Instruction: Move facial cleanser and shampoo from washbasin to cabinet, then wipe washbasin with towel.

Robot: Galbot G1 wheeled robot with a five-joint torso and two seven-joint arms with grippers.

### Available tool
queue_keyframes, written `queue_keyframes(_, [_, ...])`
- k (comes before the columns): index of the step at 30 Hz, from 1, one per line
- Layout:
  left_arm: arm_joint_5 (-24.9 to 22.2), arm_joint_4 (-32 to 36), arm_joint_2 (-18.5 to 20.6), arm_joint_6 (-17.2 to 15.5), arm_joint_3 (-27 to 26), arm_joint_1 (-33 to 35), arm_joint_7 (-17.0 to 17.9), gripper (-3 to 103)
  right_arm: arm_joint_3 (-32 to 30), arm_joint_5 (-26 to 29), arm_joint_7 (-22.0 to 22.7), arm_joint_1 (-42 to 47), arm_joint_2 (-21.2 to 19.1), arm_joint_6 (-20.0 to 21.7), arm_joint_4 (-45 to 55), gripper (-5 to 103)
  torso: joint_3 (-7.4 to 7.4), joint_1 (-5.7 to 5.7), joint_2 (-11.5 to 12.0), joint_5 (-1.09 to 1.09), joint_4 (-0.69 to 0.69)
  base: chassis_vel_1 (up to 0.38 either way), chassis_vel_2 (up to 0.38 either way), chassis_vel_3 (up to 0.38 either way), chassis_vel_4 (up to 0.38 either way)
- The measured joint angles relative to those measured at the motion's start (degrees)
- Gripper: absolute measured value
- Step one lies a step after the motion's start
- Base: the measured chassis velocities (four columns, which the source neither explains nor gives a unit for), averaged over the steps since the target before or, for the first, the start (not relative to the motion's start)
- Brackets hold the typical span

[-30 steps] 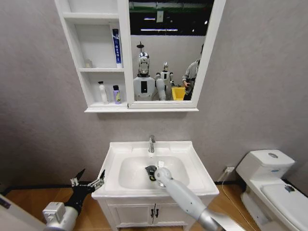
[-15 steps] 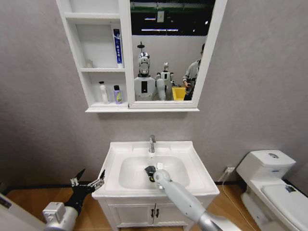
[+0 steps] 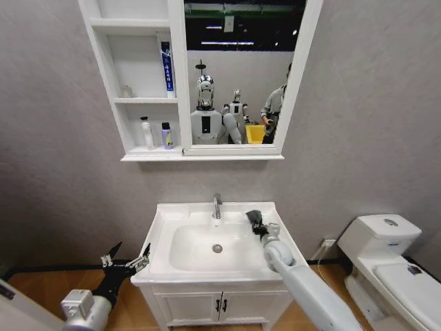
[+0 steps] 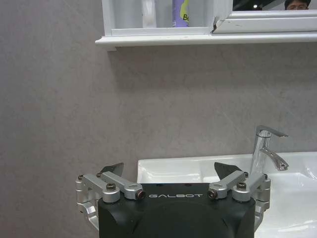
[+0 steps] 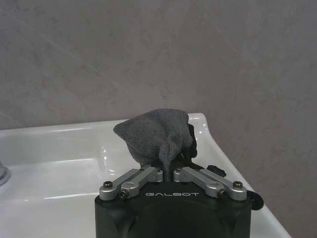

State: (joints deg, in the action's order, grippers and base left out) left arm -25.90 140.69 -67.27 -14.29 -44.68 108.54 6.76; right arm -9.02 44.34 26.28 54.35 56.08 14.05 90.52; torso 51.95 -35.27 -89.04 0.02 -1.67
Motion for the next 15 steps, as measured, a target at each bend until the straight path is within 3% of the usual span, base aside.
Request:
queue_keyframes(7, [0.00,0.00,0.00,0.00,0.00,0.00,0.00,100,-1.39,1.85,-4.99,0.68,-1.30,-1.18,-4.21,4,0.00,0.00,0.00,0.00,0.01,0.000,0.000,0.000,0.000])
queue_keyframes(14, [0.00,0.00,0.00,0.00,0.00,0.00,0.00,100,0.14,-3.93,-9.43,-2.42,-1.32,-6.08,-10.88,3,0.00,0.00,0.00,-0.01,0.01,0.000,0.000,0.000,0.000])
queue_keyframes(15, [0.00,0.00,0.00,0.00,0.00,0.00,0.00,100,0.47,-4.43,-10.25,-3.05,-1.23,-7.13,-12.11,8,0.00,0.00,0.00,-0.02,0.02,0.000,0.000,0.000,0.000])
